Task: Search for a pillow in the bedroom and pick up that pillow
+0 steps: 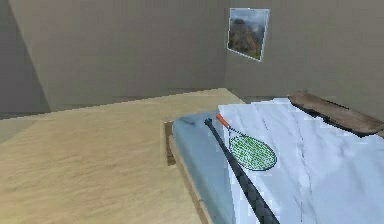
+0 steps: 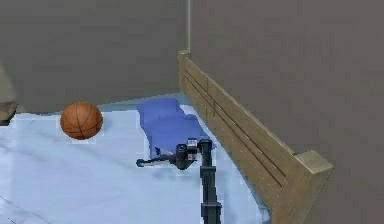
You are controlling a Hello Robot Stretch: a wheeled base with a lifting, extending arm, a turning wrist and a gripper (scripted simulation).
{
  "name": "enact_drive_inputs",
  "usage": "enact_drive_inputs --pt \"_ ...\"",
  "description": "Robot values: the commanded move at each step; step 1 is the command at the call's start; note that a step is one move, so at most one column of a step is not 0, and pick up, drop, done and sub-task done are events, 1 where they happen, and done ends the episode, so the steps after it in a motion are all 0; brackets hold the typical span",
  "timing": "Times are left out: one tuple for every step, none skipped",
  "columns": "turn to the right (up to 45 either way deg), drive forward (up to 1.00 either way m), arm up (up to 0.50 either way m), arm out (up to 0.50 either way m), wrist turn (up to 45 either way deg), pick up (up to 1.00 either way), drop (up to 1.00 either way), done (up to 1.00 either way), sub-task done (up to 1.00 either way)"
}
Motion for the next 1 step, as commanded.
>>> enact_drive_inputs --pt "0.0 0.00 0.00 0.00 0.0 0.00 0.00 1.00 0.00"
